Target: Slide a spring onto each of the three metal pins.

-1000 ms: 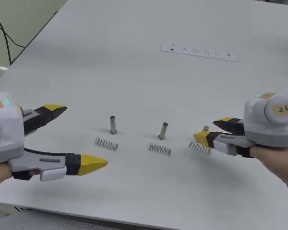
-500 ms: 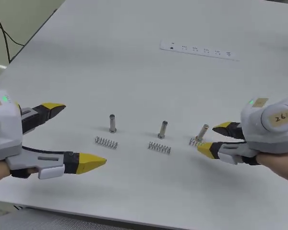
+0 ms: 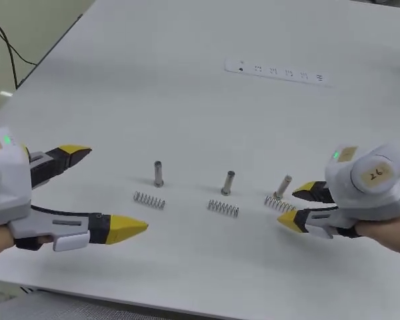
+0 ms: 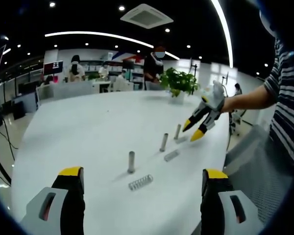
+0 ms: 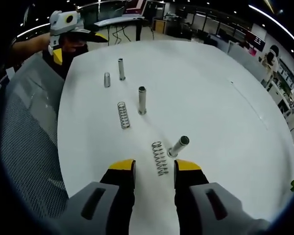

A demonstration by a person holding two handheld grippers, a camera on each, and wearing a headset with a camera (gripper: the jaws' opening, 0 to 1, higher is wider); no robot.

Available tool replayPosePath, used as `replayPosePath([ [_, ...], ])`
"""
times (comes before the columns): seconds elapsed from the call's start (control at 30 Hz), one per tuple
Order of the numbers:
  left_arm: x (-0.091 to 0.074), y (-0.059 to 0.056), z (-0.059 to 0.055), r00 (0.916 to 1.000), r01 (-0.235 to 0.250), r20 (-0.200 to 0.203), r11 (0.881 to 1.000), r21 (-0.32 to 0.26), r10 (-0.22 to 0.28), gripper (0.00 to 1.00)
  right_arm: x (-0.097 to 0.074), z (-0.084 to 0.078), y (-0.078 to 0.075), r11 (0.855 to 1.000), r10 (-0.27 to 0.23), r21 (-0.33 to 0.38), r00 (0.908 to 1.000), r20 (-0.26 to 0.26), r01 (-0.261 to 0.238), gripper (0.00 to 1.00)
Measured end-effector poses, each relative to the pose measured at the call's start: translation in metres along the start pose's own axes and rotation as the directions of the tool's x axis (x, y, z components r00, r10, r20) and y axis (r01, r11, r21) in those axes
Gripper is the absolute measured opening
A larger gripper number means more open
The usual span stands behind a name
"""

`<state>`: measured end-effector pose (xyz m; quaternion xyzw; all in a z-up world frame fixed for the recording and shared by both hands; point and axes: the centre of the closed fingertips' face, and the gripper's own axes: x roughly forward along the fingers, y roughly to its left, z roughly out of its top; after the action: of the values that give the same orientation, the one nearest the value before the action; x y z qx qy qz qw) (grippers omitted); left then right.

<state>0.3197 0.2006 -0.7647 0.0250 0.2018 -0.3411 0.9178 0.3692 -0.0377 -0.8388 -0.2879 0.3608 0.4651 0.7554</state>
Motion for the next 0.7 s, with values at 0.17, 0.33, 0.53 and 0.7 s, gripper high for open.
replayPosePath([
  [0.17, -0.001, 0.001, 0.000, 1.0000, -0.002, 0.000, 1.000, -0.001, 0.002, 0.98, 0.005, -0.005, -0.001, 1.000, 0.015, -0.005, 0.9996, -0.024, -0.015, 0.25],
  [0.33, -0.001, 0.001, -0.001, 1.0000, -0.003, -0.001, 1.000, -0.001, 0.003, 0.98, 0.008, -0.008, -0.002, 1.000, 0.015, -0.017, 0.9990, -0.041, -0.016, 0.23],
  [0.53, -0.002, 0.003, -0.001, 1.0000, -0.007, 0.000, 1.000, -0.001, 0.007, 0.97, 0.011, -0.010, -0.004, 0.999, 0.022, -0.025, 0.9982, -0.056, -0.023, 0.22],
  [0.7, -0.002, 0.002, -0.002, 1.0000, -0.003, -0.005, 1.000, -0.002, 0.003, 0.97, 0.013, -0.010, -0.005, 0.999, 0.026, -0.032, 0.9978, -0.061, -0.028, 0.19],
])
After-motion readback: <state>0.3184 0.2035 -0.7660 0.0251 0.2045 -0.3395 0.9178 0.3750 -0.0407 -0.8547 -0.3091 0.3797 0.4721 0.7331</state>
